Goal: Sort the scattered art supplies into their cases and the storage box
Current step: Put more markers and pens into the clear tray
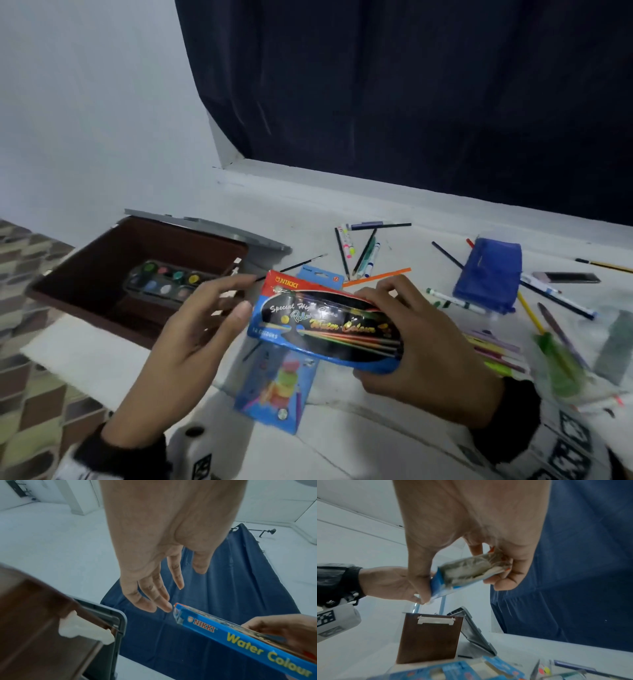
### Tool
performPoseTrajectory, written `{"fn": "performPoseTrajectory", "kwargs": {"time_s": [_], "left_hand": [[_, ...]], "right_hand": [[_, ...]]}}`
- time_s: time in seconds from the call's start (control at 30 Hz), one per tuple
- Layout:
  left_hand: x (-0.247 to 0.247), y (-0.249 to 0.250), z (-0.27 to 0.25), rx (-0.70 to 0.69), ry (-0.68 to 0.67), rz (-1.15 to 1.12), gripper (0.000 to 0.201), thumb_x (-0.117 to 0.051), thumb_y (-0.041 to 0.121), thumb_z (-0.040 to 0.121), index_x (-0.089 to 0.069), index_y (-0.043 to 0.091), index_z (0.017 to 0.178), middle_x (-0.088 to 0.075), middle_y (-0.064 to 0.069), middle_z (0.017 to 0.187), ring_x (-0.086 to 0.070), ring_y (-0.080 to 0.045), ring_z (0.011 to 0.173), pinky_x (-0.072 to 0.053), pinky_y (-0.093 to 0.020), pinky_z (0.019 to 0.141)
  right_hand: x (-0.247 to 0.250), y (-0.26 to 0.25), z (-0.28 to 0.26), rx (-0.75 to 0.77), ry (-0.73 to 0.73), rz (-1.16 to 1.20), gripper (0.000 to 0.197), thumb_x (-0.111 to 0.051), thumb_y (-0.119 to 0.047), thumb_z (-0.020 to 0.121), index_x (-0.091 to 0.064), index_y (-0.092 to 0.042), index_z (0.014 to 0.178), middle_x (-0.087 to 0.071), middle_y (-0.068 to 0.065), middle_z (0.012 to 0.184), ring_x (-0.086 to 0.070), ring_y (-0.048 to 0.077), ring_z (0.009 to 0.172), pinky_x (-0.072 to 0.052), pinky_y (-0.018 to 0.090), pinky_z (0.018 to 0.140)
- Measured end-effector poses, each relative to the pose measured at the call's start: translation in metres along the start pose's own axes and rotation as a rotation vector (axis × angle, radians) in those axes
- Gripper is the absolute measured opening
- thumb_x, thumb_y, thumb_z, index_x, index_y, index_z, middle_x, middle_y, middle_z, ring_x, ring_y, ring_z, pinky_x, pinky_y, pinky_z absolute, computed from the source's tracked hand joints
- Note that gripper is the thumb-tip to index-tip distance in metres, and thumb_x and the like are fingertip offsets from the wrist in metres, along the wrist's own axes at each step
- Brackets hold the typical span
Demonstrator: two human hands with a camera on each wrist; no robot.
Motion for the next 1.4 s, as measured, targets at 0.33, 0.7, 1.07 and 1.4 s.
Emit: {"fn": "performPoseTrajectory", "kwargs": {"time_s": [0.33,0.7,1.07,1.4], "left_hand": [[0.160,-0.065,0.052,-0.118,-0.034,0.146,0.037,-0.057,0.040,0.093,-0.067,0.016,0.120,-0.069,0.005,0.115,-0.066,-0.007,0.108,-0.047,-0.012,0.091],[0.232,-0.137,0.091,-0.276,-0.309,0.387,0.031,-0.044,0.046,0.099,-0.062,0.032,0.120,-0.062,0.018,0.116,-0.061,-0.003,0.113,-0.044,-0.016,0.093],[0.237,-0.153,0.093,-0.228,-0.237,0.351,0.022,-0.054,0.028,0.098,-0.064,0.030,0.117,-0.065,0.018,0.106,-0.063,-0.001,0.100,-0.044,-0.006,0.078],[0.233,-0.161,0.093,-0.236,-0.309,0.405,0.026,-0.052,0.037,0.097,-0.062,0.029,0.120,-0.061,0.022,0.104,-0.060,0.005,0.098,-0.046,-0.004,0.072]], "right_hand": [[-0.057,-0.103,0.100,0.032,0.145,0.002,0.078,-0.065,-0.070,0.072,-0.049,-0.035,0.140,-0.044,-0.023,0.127,-0.048,-0.002,0.115,-0.045,0.020,0.095],[-0.125,-0.162,0.172,-0.226,-0.020,-0.235,0.080,-0.019,-0.093,0.075,-0.060,-0.038,0.116,-0.057,-0.020,0.100,-0.045,0.001,0.096,-0.037,0.028,0.091],[-0.166,-0.174,0.202,-0.188,-0.195,-0.421,0.065,-0.016,-0.079,0.087,-0.055,-0.036,0.117,-0.062,-0.011,0.097,-0.049,0.011,0.094,-0.032,0.037,0.092],[-0.194,-0.171,0.217,-0.140,-0.325,-0.297,0.051,-0.041,-0.070,0.090,-0.057,-0.035,0.123,-0.068,-0.008,0.109,-0.062,0.013,0.097,-0.047,0.035,0.088]]}}
Point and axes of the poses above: each hand's wrist, its own z-axis towards the middle knuckle, its own x-axis out of the back of the hand, y = z × x, the point moved 8 cm from there along z, towards the middle knuckle
